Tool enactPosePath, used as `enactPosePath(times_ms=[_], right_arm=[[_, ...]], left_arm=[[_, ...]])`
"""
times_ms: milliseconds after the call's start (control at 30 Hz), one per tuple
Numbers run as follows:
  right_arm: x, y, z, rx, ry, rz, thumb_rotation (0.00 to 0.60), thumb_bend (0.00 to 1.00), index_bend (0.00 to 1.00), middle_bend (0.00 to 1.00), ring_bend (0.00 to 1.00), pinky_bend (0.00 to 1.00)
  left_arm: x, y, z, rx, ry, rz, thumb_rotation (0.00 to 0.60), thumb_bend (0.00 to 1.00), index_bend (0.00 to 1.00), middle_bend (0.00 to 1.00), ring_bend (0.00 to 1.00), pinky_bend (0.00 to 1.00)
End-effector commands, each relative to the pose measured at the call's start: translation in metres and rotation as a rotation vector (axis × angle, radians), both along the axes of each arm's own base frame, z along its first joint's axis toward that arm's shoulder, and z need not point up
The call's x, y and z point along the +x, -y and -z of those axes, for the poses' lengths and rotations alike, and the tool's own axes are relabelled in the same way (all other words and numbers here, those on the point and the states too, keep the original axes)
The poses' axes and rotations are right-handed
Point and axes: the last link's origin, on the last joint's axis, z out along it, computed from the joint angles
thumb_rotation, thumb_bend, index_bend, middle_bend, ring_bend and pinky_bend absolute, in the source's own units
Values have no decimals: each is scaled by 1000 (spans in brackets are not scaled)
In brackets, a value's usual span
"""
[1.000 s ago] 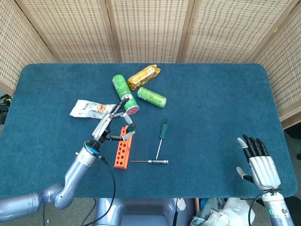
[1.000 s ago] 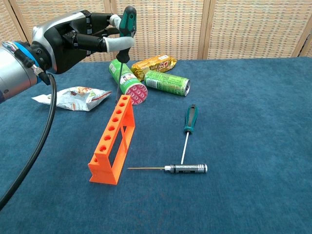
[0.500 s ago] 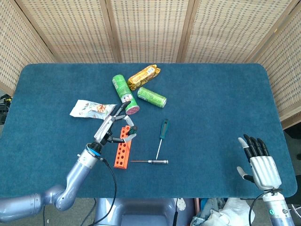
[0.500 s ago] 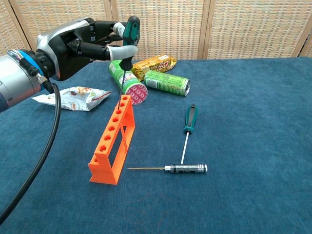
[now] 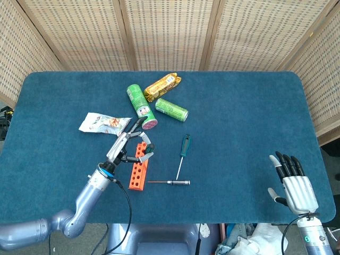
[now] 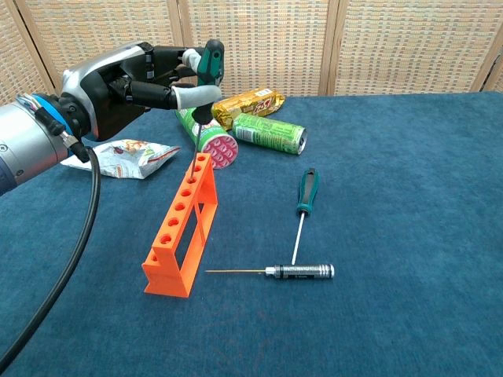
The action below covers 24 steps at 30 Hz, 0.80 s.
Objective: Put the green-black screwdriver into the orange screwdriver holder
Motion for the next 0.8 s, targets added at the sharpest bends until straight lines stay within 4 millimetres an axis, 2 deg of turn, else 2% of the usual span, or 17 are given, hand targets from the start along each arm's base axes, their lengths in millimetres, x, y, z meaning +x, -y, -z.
enactPosePath(times_ms=[33, 800], right_arm=[[0, 0, 0, 2, -1, 0, 600, 240, 0, 0, 0, 0], [0, 0, 0, -2, -3, -1, 600, 237, 0, 0, 0, 0]], left_arm=[[-2, 0, 0, -2, -1, -4, 600, 353, 619, 58, 0, 0], [-37, 1, 11, -45, -53, -34, 600, 354, 619, 58, 0, 0]])
